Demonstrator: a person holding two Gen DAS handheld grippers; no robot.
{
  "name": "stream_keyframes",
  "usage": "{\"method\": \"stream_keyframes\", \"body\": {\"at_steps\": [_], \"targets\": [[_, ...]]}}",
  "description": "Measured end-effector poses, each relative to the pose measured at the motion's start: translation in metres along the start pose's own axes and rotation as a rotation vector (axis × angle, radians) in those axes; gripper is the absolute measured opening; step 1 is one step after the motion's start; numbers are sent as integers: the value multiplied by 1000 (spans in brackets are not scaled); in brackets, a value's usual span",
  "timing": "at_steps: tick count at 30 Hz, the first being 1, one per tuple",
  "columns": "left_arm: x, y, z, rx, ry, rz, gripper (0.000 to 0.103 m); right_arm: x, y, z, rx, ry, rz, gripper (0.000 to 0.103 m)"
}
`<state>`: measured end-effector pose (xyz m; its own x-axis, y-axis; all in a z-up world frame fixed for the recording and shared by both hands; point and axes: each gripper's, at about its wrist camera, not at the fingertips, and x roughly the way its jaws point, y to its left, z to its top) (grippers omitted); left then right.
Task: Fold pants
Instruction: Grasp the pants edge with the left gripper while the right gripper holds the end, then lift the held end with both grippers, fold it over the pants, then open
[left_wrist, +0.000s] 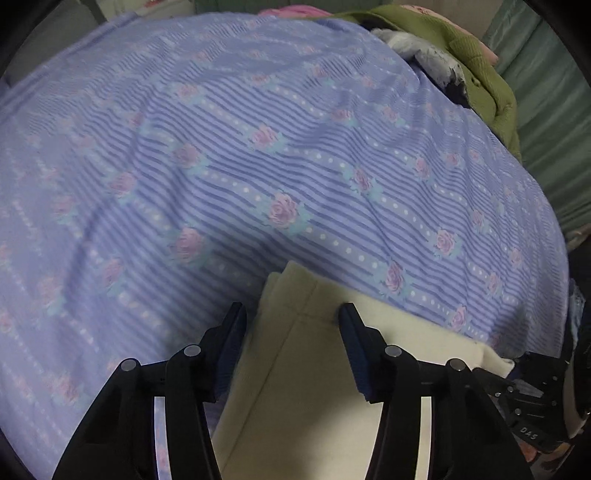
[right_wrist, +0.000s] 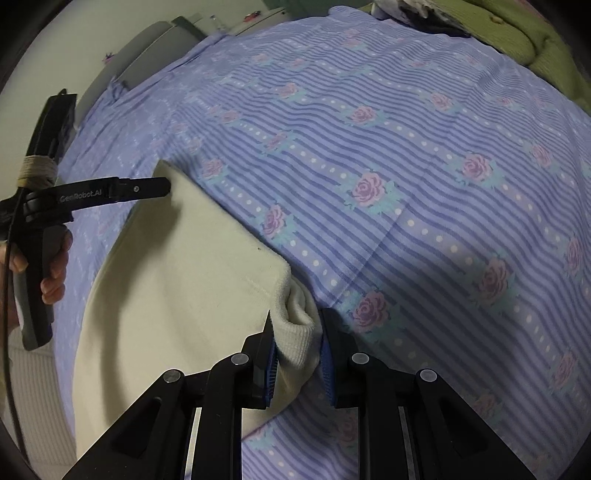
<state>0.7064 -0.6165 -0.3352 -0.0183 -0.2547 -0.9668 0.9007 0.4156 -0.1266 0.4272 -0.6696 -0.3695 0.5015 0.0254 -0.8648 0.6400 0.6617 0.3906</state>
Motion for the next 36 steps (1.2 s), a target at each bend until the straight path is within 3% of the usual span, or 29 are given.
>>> {"method": "stream_keyframes", "body": {"at_steps": [4,6,8,11,14,19,26,32,36], "targets": [[17,0,4,13,22,-25,53,0,2,-6,-6,-20,-24,22],[19,1,4,-17,12,-56,44,1,1,-8,1,-31,-26,22],[16,-2,2,-29,1,-81,24,-1,1,-10,-4,-41,-28,22],[0,-8,-2,-12,-37,-73,21,-13,2,-12,-8,-60,-25,20],[-35,-17,-10,-9,-124,-78,21,-35,7,-12,-24,-87,0,19],[-110,-27,-36,-8,-254,-54,21,-89,40,-16,-171,-139,17,19],[-211,-21,-90,21,-326,26,21,-159,113,-41,-431,-190,57,19],[-278,-11,-163,-12,-413,63,21,-212,178,-87,-574,-232,122,19],[-315,1,-214,2,-495,56,21,-241,230,-140,-662,-292,84,19]]}}
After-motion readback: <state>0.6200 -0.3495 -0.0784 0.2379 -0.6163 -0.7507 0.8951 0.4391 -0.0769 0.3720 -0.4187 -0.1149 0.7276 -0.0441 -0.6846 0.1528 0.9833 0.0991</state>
